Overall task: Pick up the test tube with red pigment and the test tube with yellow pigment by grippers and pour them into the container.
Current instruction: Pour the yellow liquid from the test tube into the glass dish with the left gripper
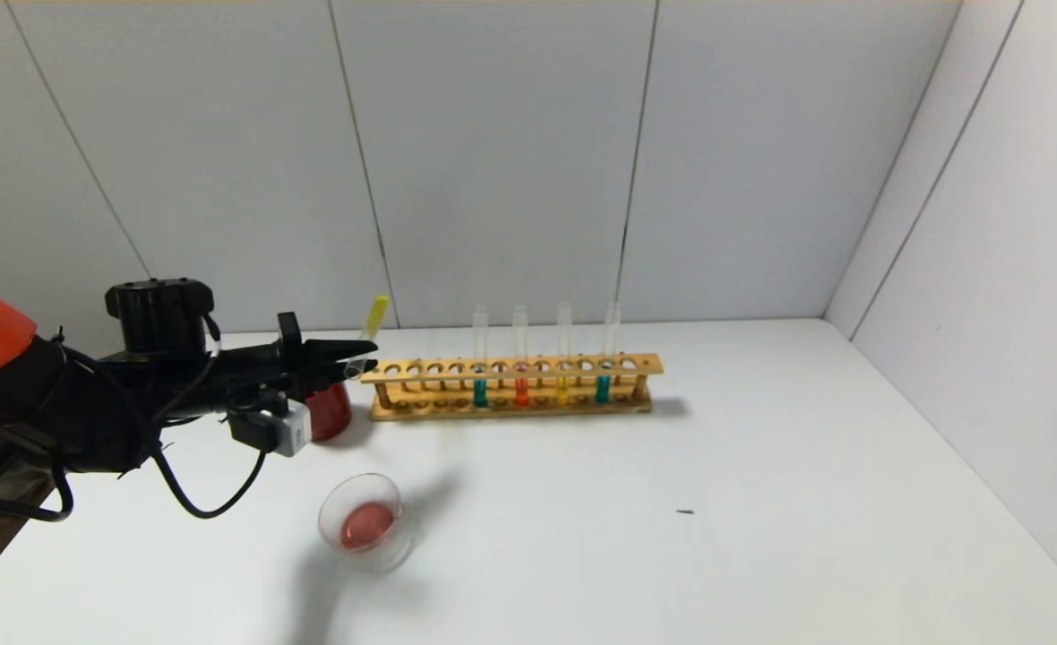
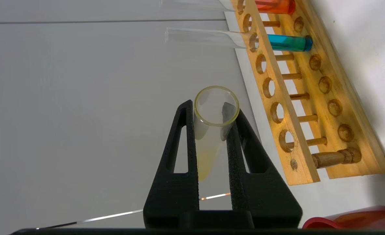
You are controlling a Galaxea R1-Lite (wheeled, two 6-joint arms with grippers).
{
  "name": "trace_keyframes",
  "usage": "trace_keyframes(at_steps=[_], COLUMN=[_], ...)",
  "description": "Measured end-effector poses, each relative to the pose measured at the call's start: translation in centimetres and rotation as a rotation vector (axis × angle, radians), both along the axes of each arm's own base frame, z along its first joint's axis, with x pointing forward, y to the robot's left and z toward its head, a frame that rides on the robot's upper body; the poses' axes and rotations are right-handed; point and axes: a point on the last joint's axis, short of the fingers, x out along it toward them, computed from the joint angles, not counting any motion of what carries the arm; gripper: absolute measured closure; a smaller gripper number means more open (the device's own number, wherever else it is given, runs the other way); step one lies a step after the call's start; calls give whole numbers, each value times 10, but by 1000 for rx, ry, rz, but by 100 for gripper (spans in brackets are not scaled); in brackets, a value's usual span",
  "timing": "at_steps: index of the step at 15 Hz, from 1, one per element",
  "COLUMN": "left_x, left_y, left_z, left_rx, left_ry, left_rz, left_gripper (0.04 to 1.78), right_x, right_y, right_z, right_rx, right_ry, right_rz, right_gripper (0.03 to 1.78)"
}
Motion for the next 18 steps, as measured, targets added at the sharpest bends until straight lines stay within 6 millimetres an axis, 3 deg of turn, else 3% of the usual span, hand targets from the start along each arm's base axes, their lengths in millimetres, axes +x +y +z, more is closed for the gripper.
trace_keyframes(at_steps=[9,18], left_x=[-35,-46], left_y=[0,2], left_z=[-5,-7], left_rx=[34,81], left_ry=[-20,-77], left_rz=[-53,-49], left_gripper=[151,151], right_x=[0,0], right_y=[0,0], right_z=[0,0], right_rx=[0,0], right_ry=[0,0], right_rz=[0,0], right_gripper=[6,6])
